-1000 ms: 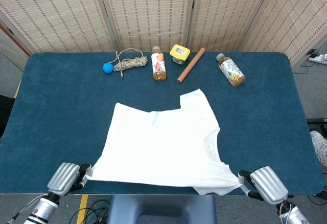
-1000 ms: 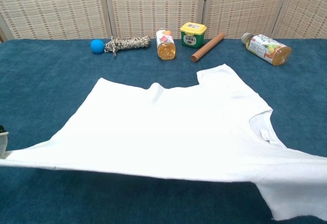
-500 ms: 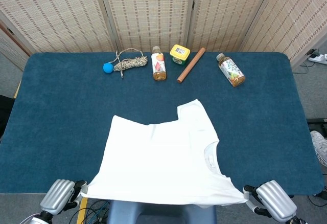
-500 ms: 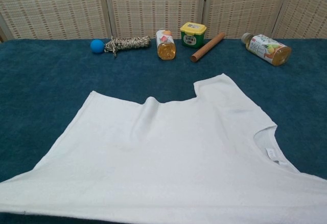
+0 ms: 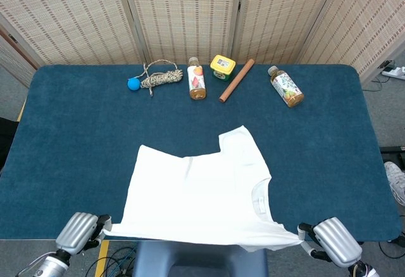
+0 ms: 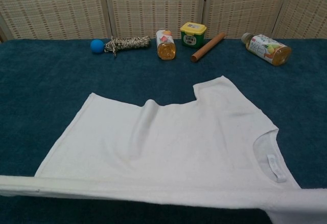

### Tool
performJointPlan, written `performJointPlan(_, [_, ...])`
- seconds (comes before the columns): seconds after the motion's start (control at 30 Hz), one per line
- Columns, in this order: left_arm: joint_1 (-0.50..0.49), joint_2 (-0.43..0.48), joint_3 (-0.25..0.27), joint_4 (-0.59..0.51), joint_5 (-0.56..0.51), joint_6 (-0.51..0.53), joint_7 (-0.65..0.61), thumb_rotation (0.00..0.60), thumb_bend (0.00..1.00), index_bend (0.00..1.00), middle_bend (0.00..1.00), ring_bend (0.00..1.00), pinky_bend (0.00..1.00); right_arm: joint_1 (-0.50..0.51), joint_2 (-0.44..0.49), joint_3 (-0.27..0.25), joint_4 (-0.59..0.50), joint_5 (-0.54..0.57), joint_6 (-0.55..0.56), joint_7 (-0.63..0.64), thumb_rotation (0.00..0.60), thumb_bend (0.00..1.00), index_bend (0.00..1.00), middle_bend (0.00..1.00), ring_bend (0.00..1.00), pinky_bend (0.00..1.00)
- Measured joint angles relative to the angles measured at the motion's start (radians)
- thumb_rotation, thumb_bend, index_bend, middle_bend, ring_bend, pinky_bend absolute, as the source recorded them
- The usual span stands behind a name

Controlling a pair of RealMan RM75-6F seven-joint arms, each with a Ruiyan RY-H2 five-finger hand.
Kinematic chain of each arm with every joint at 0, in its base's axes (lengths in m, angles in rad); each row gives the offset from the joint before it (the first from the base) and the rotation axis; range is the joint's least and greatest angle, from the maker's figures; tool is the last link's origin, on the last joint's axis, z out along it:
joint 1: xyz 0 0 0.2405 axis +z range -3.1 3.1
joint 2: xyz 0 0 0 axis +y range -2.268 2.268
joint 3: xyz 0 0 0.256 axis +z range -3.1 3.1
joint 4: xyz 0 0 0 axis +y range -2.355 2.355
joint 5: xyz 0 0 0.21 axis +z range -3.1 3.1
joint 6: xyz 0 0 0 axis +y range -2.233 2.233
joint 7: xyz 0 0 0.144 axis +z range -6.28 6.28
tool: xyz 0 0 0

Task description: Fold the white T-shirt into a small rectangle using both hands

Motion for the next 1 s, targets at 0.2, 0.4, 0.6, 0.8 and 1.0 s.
performJointPlan(0.2, [-0.084,-0.022,-0.085,0.036,-0.052,-0.091,0.007,0.6,0.55,0.6,0.86,0.83,0.93,0.013,-0.029,0.057,-0.005,0.053,-0.018,-0.03,0.6,0.61,0.81,0.98,1.0,1.0])
performJointPlan(0.4, [-0.177,-0.053,-0.156,0.084,-0.114,-0.202,0.02,0.6,0.54,0.61,0.86,0.83,0.93,0.042,-0.061,0.115,-0.007,0.111,-0.063,-0.058,0.6,0.63,0.81,0.98,1.0,1.0])
performJointPlan(0.6, [-0.278,-0.092,-0.224,0.134,-0.209,-0.322,0.05,0.6,0.54,0.61,0.86,0.83,0.93,0.077,-0.091,0.183,-0.015,0.182,-0.103,-0.105,0.6,0.64,0.81,0.98,1.0,1.0])
performJointPlan(0.8, [-0.364,-0.143,-0.274,0.225,-0.311,-0.421,0.061,0.6,0.54,0.6,0.86,0.82,0.93,0.107,-0.15,0.235,0.003,0.248,-0.14,-0.138,0.6,0.64,0.81,0.98,1.0,1.0])
performJointPlan(1.0, [-0.434,-0.191,-0.307,0.313,-0.394,-0.474,0.082,0.6,0.54,0.6,0.86,0.82,0.93,0.13,-0.189,0.265,0.023,0.294,-0.168,-0.172,0.6,0.64,0.81,0.98,1.0,1.0])
